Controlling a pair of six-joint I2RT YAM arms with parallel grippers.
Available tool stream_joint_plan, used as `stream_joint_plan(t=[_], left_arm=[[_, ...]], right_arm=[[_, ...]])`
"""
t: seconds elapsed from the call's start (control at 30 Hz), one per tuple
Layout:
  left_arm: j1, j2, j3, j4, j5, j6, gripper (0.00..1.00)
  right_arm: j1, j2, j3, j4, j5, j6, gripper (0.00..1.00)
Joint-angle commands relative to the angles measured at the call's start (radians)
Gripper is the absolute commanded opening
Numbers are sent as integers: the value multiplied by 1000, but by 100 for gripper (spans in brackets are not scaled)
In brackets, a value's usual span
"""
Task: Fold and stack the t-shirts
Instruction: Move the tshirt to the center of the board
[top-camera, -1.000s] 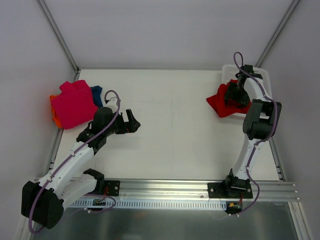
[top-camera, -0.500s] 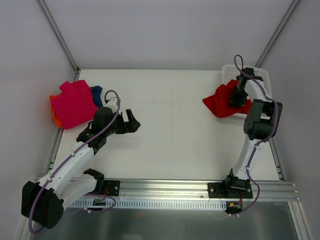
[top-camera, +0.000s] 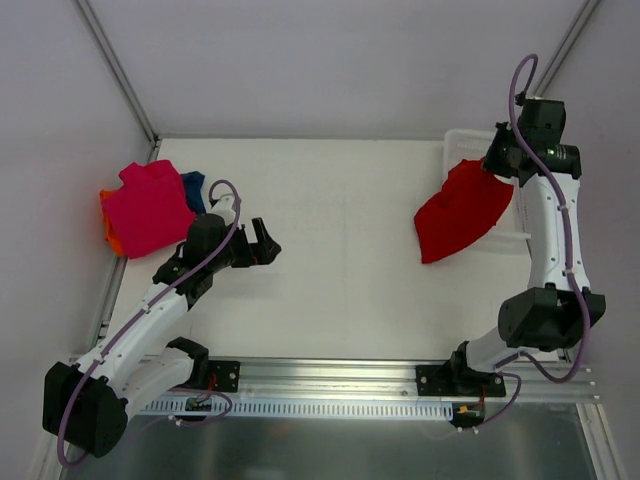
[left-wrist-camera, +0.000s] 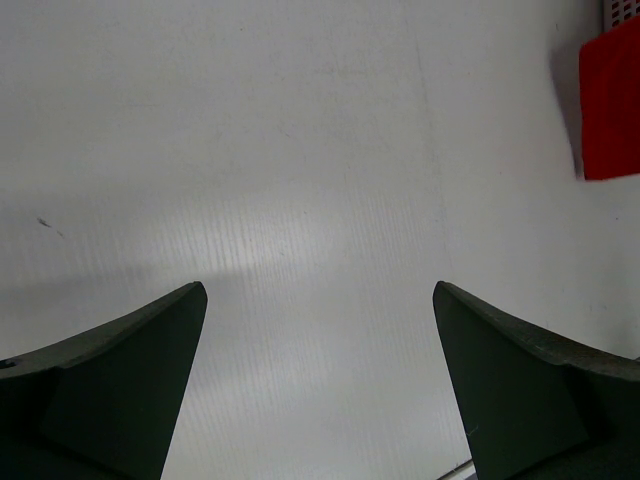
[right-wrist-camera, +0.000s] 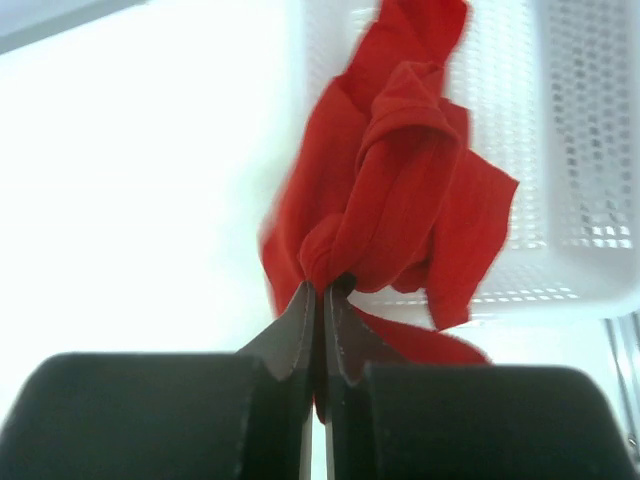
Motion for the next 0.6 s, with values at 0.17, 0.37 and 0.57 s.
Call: stream_joint_plan(t=[0.17,0.37,0.57], left_arm=[[-7,6,0,26,6,17,99],[-7,1,-1,31,8,17,99],[-9,-3,-3,31,5,17,99]], right_arm=[[97,-108,-51,27,-323,38,0],[227,-77,51,93,-640,116,0],[319,-2,211,294,-887,332,0]])
